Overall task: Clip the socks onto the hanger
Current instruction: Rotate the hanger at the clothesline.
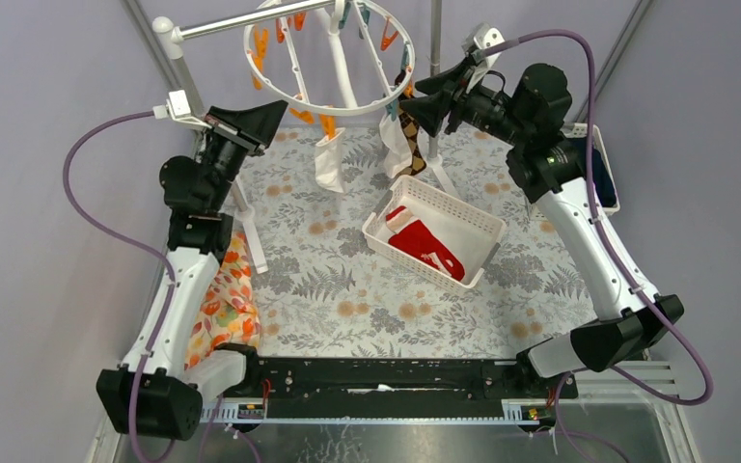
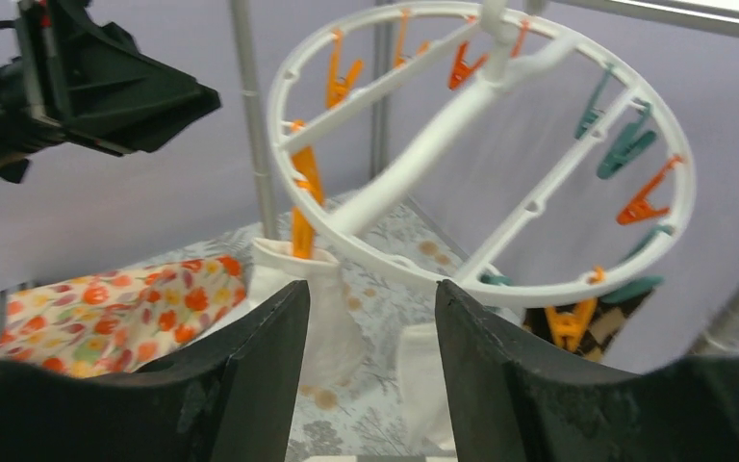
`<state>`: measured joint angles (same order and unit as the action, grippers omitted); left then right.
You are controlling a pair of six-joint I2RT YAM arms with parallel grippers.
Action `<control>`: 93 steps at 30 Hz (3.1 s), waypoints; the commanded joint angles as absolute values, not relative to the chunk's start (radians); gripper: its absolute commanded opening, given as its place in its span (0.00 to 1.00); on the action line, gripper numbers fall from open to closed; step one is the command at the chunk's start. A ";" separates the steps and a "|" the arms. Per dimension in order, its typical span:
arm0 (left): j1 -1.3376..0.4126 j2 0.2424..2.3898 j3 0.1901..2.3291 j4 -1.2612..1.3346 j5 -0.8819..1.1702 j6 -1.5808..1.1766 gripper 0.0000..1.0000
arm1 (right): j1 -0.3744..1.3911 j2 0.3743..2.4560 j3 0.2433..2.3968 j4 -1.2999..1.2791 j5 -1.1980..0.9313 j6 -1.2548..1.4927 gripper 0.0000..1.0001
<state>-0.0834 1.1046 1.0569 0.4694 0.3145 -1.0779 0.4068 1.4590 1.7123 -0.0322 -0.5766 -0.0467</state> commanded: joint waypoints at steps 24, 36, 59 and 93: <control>-0.062 0.743 0.925 0.238 0.165 -0.447 0.99 | 0.598 1.392 1.301 0.490 -0.149 1.230 0.91; -0.061 0.724 0.930 0.213 0.161 -0.430 0.99 | 0.599 1.551 1.415 0.505 -0.028 1.471 0.74; -0.060 0.886 1.014 0.224 0.472 0.395 0.99 | 0.304 1.653 1.494 0.544 -0.243 1.665 0.15; -0.073 1.414 1.578 -0.208 0.741 1.328 0.68 | 0.177 1.880 1.699 0.633 -0.516 1.830 0.26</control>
<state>-0.0513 1.3766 1.5131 -0.0467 0.7780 1.1683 0.1921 1.8690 1.6413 0.5900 -0.4992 1.8061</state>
